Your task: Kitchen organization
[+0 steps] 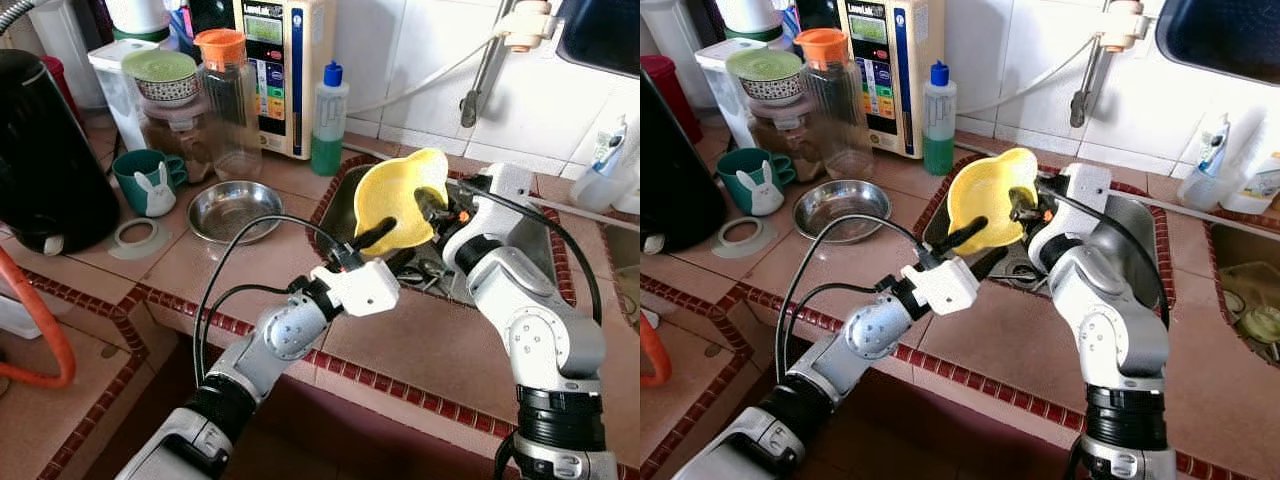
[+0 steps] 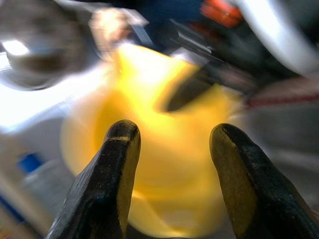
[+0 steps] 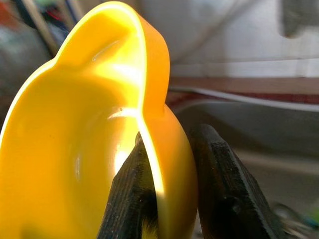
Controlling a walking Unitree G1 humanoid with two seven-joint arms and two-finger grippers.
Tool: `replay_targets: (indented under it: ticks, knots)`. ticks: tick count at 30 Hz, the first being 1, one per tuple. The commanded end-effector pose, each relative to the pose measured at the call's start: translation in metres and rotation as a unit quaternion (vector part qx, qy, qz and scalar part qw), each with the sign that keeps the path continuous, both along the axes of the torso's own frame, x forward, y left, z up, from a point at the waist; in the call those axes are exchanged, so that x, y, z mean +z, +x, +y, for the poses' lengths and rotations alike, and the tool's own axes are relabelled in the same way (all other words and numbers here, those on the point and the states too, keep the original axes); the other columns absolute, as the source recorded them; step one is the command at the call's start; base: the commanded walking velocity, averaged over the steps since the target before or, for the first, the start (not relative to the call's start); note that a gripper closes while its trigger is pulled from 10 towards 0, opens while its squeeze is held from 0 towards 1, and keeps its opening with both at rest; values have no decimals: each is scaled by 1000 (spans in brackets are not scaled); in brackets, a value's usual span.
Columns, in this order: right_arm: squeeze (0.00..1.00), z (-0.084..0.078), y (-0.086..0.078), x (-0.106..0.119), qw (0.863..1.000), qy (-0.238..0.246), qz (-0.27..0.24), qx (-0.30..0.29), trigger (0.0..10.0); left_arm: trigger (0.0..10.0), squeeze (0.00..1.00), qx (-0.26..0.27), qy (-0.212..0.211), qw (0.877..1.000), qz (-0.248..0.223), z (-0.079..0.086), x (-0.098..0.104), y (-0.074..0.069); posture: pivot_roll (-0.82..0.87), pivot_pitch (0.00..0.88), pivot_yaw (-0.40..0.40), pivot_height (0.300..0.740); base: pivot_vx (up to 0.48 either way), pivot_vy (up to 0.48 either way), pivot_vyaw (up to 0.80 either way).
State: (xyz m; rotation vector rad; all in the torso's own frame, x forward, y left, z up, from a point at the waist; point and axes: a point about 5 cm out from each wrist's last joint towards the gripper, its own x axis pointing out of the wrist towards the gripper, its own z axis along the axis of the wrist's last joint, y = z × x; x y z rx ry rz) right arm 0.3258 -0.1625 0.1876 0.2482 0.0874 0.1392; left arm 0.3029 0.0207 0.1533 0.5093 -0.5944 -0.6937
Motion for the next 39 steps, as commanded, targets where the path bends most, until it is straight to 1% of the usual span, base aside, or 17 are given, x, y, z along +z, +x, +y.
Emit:
replay_targets:
  ticks: [1,3,7,9,10,12,15,18,23,24,27,28,29,32,33,36,39]
  knots:
    - [0,-10,1,-11,999,-16,19,-32,0,10000,1000,13,-26,999,-15,7,13,3,36,0,-14,740,0,0,0]
    - [0,-12,2,-12,999,-17,17,-40,0,10000,1000,14,-28,999,-13,7,12,3,38,0,-15,740,0,0,0]
    - [0,-22,6,-16,997,-48,10,-67,0,10000,1000,16,-37,999,7,8,8,0,38,0,-13,740,0,0,0]
    - [0,-29,9,-20,992,-92,1,-82,0,10000,1000,18,-39,999,19,9,5,-2,39,0,-13,740,0,0,0]
    - [0,-29,9,-20,992,-92,1,-82,0,10000,1000,18,-39,999,19,9,5,-2,39,0,-13,740,0,0,0]
    - [0,-34,14,-27,985,-146,-3,-90,0,10000,1000,29,-39,999,23,11,2,-3,36,0,-11,740,0,0,0]
    - [0,-34,19,-33,981,-171,-3,-92,0,10000,1000,45,-50,997,37,14,0,-2,37,0,-10,740,0,0,0]
    - [0,-31,26,-47,970,-226,4,-91,0,10000,1000,51,-58,996,50,15,0,-1,54,0,-11,740,0,0,0]
    - [0,-34,29,-58,962,-257,9,-90,0,10000,1000,55,-85,992,81,15,5,0,82,0,-11,740,0,0,0]
    - [0,-37,30,-65,956,-277,21,-93,1020,10000,1000,53,-91,990,88,15,6,-2,89,0,-8,740,0,0,0]
    - [0,-40,30,-69,952,-290,29,-95,1020,10000,1000,52,-95,990,92,15,7,-3,92,0,-6,740,0,0,0]
    - [0,-44,30,-75,946,-308,38,-98,10000,10000,1000,53,-94,989,101,17,5,-5,99,0,0,740,0,0,0]
    - [0,-49,31,-82,939,-324,47,-103,10000,10000,1000,59,-92,987,121,20,0,-8,100,0,3,740,0,0,0]
    - [0,-53,31,-86,935,-334,58,-109,10000,10000,1000,65,-95,984,139,23,-3,-9,99,0,5,740,0,0,0]
    - [1000,-55,31,-89,934,-335,63,-106,10000,10000,1000,69,-100,981,154,25,-5,-9,101,0,6,740,0,0,0]
    - [1000,-56,32,-91,937,-324,69,-108,10000,10000,1000,69,-105,975,181,26,-7,-9,101,0,6,740,0,0,0]
    - [1000,-55,32,-92,940,-315,73,-107,10000,10000,1000,71,-98,977,176,27,-7,-9,103,0,7,740,0,0,0]
